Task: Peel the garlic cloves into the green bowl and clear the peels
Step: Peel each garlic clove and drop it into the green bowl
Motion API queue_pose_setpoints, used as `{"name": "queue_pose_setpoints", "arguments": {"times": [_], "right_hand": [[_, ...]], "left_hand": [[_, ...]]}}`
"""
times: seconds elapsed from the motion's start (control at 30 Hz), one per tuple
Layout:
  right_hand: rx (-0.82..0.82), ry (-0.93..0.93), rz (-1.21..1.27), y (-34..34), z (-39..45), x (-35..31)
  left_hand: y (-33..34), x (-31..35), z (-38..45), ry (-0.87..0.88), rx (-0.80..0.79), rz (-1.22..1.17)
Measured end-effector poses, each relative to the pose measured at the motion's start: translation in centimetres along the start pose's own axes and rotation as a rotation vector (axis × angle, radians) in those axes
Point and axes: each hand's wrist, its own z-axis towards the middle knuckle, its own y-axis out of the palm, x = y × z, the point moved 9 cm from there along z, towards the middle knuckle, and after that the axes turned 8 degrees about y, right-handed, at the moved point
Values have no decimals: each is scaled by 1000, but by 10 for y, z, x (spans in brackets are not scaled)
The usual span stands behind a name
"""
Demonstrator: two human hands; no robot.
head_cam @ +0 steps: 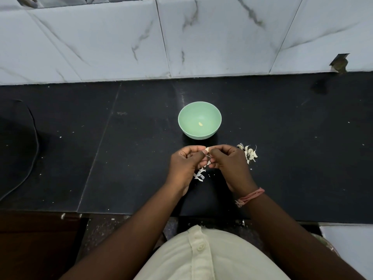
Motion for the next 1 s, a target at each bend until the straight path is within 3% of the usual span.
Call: {"name": "queue_pose_setpoints", "arguments": {"times": [0.37, 0.57, 0.77, 0.9, 1.0], "right_hand": [[-55, 81, 199, 7, 2, -1], [-38, 47, 101, 9, -1, -8], [6, -68, -67, 3, -5, -22], [-84, -72, -22, 7, -8, -28], [-68, -159, -184, 4, -7, -35]], "left_hand": [[8, 0, -2, 2, -44, -169], [8, 5, -4, 63, -9, -140], [11, 16, -6, 185, -24, 40], [2, 12, 0, 121, 10, -19], [1, 11, 0, 82, -16, -18]]}}
